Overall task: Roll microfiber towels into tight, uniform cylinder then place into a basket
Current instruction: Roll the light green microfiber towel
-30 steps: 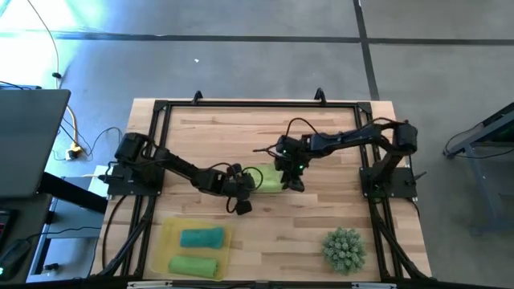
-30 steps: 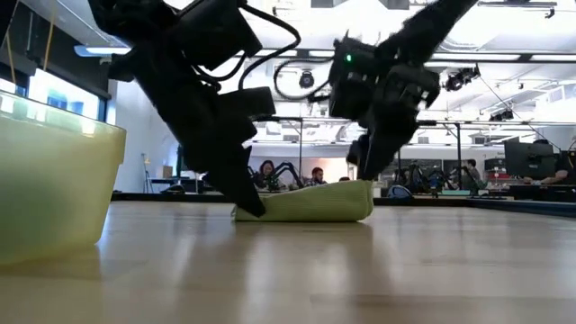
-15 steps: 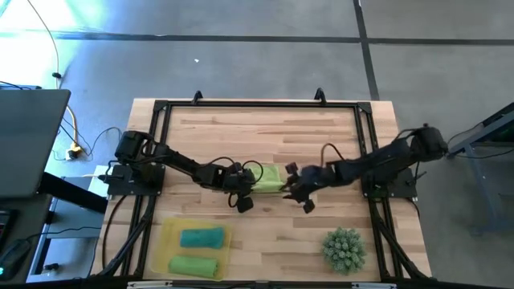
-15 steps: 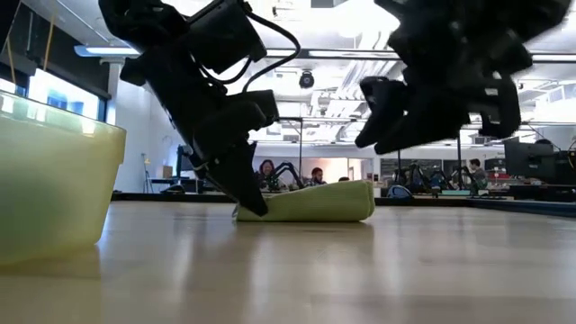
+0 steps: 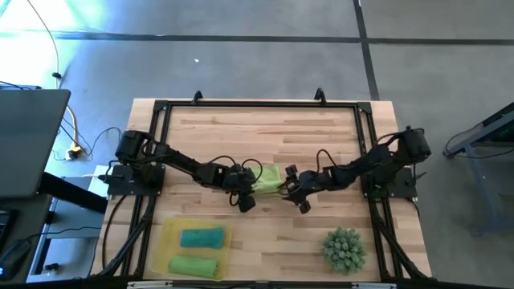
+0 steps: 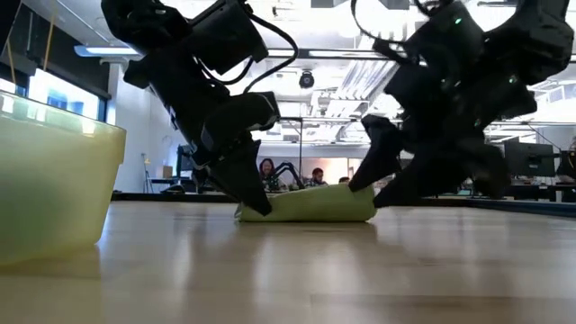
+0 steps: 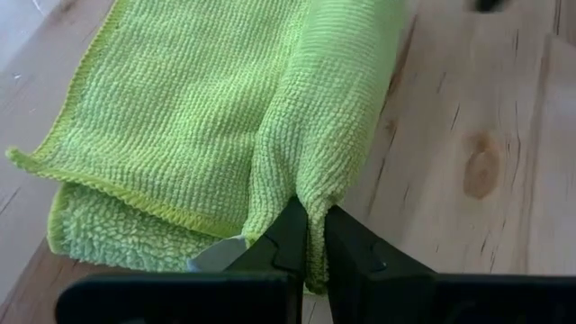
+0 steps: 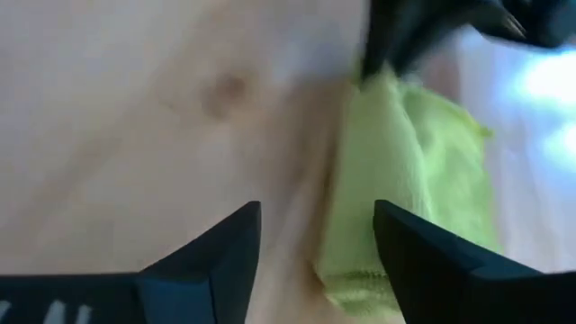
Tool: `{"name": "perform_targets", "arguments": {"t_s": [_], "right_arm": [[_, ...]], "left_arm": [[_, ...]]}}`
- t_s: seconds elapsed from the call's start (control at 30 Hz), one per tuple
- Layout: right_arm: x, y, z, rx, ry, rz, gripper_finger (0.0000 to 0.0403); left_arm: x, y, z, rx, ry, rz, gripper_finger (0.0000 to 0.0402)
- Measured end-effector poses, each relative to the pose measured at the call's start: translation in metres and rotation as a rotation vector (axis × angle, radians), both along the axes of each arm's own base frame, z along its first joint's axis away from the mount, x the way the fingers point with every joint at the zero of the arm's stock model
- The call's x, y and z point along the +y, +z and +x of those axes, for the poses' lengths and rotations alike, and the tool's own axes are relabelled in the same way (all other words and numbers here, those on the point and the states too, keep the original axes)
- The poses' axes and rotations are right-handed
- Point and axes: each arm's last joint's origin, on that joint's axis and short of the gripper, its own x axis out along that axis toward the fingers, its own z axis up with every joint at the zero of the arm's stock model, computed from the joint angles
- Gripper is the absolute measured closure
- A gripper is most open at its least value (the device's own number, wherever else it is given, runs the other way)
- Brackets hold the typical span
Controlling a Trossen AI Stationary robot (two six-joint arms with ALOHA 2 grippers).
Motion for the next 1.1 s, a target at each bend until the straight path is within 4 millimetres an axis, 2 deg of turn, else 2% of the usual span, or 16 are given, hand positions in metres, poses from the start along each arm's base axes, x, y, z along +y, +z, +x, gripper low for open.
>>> {"name": "perform_targets", "arguments": {"t_s": [0.13,0.33,0.57,0.73,0.87,1.1], "right_arm": [[-0.005,-0.006,0.005,0.009,-0.093,-0.076,0.0194],[-0.007,-0.007,0.005,0.015,-0.078,-0.117,0.0203],[-0.017,-0.021,0.006,0.079,-0.125,-0.089,0.0204],[-0.021,-0.023,0.006,0.092,-0.173,-0.017,0.021],[-0.026,-0.025,0.005,0.119,-0.191,0.054,0.0244],[-0.034,-0.026,0.004,0.144,-0.245,0.121,0.0334]], "left_arm": [[0.0,0.0,0.0,-0.003,-0.002,-0.003,0.0389],[0.0,0.0,0.0,-0.003,-0.006,-0.009,0.0389],[-0.002,0.0,0.002,-0.028,-0.021,-0.032,0.0389],[-0.002,0.001,0.002,-0.034,-0.025,-0.037,0.0378],[-0.002,0.011,0.0,-0.048,-0.029,-0.041,0.0355],[-0.003,0.033,-0.013,-0.017,-0.047,-0.064,0.0318]]}}
